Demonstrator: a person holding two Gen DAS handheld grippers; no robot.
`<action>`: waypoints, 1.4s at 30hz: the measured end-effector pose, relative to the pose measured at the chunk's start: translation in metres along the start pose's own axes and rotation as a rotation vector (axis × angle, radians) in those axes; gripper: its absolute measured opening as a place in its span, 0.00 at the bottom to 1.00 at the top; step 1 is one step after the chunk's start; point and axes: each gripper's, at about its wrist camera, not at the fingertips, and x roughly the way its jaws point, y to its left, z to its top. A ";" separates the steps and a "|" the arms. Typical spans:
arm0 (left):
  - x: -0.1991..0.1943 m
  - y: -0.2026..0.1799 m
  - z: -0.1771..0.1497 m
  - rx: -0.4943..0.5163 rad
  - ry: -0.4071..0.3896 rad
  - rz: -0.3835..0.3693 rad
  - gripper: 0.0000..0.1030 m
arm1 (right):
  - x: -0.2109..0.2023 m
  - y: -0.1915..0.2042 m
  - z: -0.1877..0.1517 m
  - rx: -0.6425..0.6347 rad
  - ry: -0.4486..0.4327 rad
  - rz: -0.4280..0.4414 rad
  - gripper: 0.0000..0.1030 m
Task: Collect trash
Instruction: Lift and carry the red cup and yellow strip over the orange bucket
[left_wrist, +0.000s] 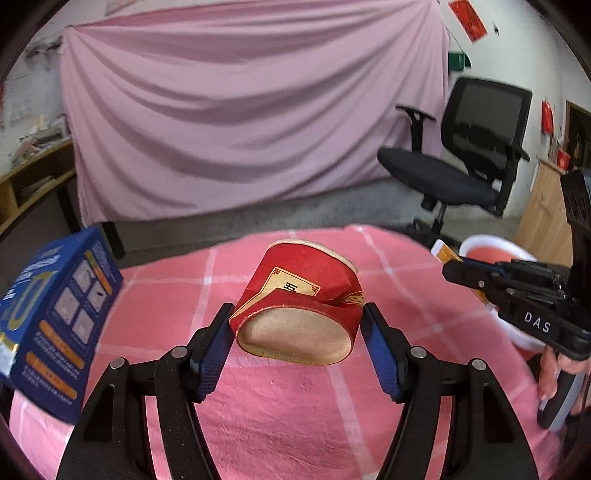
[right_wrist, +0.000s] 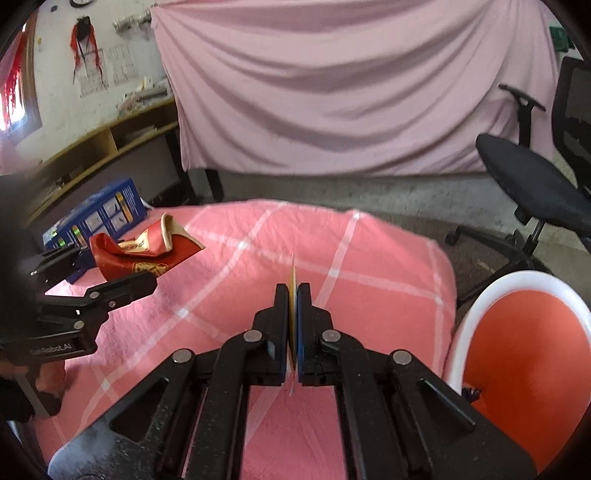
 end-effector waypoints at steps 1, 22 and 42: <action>-0.004 -0.001 0.000 -0.007 -0.021 0.001 0.61 | -0.004 0.000 0.000 -0.001 -0.019 -0.003 0.23; -0.067 -0.068 0.038 -0.027 -0.441 -0.134 0.61 | -0.138 -0.026 0.001 0.039 -0.642 -0.187 0.23; -0.039 -0.164 0.047 0.074 -0.413 -0.308 0.61 | -0.183 -0.093 -0.048 0.137 -0.618 -0.380 0.23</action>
